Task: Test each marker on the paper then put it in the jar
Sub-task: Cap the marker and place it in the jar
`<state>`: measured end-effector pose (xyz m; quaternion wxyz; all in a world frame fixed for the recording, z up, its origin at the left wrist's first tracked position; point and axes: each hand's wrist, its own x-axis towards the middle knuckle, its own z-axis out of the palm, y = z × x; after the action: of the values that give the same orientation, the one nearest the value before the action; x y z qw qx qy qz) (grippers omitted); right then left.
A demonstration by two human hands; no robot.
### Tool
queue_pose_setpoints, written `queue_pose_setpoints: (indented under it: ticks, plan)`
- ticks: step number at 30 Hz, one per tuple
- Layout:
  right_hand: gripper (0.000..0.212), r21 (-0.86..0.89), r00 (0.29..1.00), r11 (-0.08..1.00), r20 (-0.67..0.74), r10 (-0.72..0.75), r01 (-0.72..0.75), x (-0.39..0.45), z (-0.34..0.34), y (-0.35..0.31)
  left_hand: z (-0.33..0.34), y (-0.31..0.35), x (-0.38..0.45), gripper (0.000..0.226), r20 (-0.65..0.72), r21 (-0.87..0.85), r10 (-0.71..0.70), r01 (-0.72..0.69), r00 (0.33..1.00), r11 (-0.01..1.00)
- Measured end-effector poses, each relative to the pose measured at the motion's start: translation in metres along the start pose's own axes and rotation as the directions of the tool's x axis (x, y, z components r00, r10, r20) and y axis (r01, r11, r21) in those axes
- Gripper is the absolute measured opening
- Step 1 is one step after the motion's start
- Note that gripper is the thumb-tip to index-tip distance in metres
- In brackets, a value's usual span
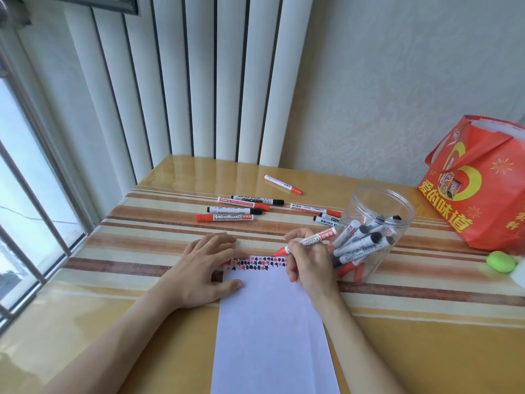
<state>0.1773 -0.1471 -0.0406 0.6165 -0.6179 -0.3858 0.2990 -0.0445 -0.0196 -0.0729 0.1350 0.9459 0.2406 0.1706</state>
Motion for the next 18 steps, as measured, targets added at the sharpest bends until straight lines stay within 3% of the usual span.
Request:
queue_pose_setpoints:
  ticks: [3,12,18]
  plan:
    - [0.004,-0.064,1.0,0.998,0.006,0.017,-0.017,-0.001,-0.002,0.001,0.0,0.001,0.001,0.052,-0.012,-0.02,-0.01,0.009,1.0,1.0]
    - [0.013,-0.079,0.999,0.997,-0.03,0.025,-0.028,-0.007,0.02,0.012,0.0,0.001,0.002,0.067,-0.002,-0.008,-0.03,0.03,1.0,1.0]
    - [0.016,-0.13,0.997,0.99,-0.063,0.049,-0.057,-0.008,0.024,0.003,-0.002,0.003,0.002,0.06,-0.009,-0.025,-0.024,0.023,1.0,0.999]
